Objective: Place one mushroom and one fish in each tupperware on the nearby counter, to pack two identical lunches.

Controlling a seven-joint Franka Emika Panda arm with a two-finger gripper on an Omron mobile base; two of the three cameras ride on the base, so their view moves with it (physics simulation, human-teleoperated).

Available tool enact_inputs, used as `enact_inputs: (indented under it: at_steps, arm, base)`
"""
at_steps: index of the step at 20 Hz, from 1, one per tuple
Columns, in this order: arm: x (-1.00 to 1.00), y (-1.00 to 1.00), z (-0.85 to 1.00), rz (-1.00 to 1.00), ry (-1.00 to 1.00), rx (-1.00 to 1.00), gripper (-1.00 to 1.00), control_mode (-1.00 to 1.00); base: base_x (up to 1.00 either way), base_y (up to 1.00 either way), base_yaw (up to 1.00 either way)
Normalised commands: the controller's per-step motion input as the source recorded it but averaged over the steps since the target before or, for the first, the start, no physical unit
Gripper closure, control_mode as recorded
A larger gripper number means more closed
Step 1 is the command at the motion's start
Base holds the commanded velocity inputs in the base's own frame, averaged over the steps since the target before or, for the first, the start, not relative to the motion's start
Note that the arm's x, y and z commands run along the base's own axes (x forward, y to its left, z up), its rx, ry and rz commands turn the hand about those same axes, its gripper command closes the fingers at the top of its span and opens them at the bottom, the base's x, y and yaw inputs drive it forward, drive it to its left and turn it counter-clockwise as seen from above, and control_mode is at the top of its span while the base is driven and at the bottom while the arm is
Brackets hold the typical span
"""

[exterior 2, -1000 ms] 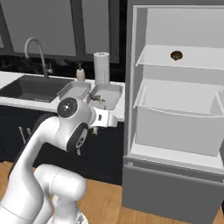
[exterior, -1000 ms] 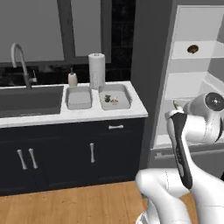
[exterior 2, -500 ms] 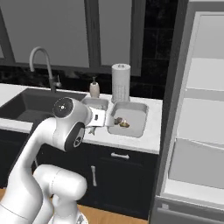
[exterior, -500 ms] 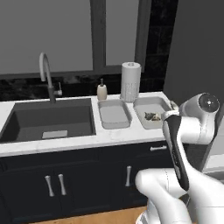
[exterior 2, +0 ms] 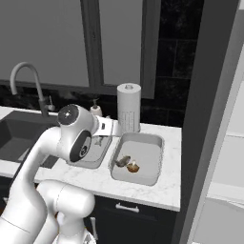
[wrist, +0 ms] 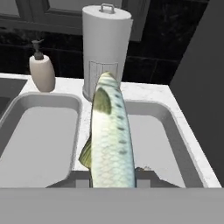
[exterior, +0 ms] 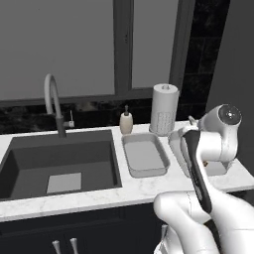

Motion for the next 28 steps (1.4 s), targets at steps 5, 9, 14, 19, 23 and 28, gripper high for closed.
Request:
enact_inputs:
  at_steps: [5,9,14,19,23,28]
  arm:
    - [0.9,0.92,-0.51,0.0,0.27,-0.08,1.0,-1.0]
    - [1.0,0.27,-0.63,0.0,0.25,0.0,1.0,-1.0]
    - [0.72,0.16,-0.79,0.0,0.23,0.07,1.0,-1.0]
    - [0.46,0.68,-0.4,0.0,0.09,0.04,1.0,-1.0]
    - [-0.04,0.05,-0.63,0.0,0.0,0.0,-1.0,-1.0]
    - [0.0,0.0,-0.1,0.0,-0.01,0.0,-1.0,-1.0]
  base:
    - [0.0,0.0,0.0]
    - [0.0,0.0,0.0]
    - [0.0,0.0,0.0]
    - [0.0,0.0,0.0]
    - [0.0,0.0,0.0]
    - [0.0,0.0,0.0]
